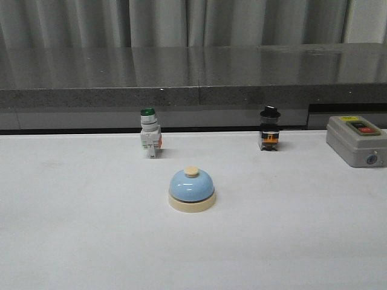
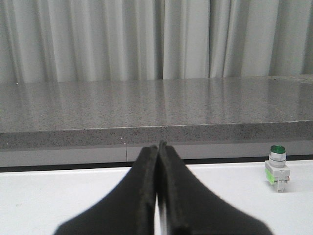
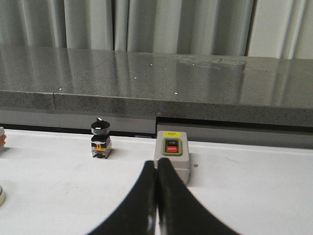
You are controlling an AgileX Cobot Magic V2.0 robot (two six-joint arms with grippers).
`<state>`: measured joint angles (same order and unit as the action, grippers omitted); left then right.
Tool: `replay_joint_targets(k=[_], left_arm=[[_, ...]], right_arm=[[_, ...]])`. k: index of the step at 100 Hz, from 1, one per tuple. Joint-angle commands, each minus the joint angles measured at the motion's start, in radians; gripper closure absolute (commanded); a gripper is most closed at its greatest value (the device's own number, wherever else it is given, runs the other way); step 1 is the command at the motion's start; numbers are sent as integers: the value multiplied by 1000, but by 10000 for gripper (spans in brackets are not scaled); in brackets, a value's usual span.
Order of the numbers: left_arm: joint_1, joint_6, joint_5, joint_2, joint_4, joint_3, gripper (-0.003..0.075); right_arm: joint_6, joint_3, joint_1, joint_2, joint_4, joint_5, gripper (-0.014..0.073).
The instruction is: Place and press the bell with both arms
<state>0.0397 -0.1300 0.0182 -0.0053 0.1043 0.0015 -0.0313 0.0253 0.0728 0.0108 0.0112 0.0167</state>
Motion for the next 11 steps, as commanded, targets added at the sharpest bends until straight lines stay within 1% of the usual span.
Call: replay_joint_targets(k=[1, 11], left_arm=[[-1, -11, 79, -29, -7, 42, 741], [-1, -11, 79, -29, -7, 42, 741]], right_arm=[[1, -14, -8, 18, -11, -78, 654], [1, -14, -8, 18, -11, -78, 654]])
